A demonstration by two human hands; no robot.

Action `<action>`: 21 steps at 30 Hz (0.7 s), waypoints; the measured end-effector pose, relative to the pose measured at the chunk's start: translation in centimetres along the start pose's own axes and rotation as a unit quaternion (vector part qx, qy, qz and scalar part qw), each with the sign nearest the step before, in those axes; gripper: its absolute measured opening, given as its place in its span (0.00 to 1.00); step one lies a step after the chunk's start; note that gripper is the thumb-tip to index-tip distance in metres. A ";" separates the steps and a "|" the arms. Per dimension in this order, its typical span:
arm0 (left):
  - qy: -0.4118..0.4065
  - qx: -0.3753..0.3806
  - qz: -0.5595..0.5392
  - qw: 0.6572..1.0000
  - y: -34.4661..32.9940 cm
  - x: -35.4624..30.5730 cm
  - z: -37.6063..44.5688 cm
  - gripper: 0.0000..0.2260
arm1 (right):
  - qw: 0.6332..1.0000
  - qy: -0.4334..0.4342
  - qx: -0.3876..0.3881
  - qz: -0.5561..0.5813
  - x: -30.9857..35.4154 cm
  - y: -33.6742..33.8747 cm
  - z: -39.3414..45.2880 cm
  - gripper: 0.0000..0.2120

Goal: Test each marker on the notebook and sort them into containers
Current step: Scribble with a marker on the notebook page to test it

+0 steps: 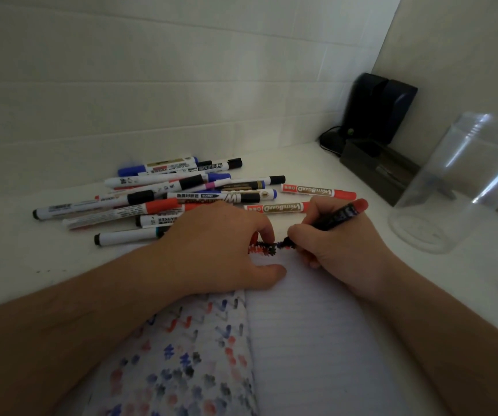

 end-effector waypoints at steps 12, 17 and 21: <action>0.001 0.004 -0.005 1.000 0.1 -0.1 0.0 0.27 | 1.000 -0.004 0.003 0.004 -0.3 -0.1 0.1 0.08; 0.002 -0.014 -0.006 1.000 0.1 -0.1 -0.3 0.27 | 1.000 -0.006 0.018 -0.014 -0.3 -0.1 0.1 0.08; 0.005 -0.062 -0.072 0.995 0.3 0.1 -1.0 0.22 | 0.999 0.002 0.017 0.036 -0.3 0.2 0.2 0.08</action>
Point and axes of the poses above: each hand's wrist, its own z-axis towards the middle knuckle, its own y-axis out of the back of the hand, x = y × z, the point moved 5 cm from there along z, towards the middle knuckle, and after that the axes turned 9 degrees about z, right-handed, at the moved point
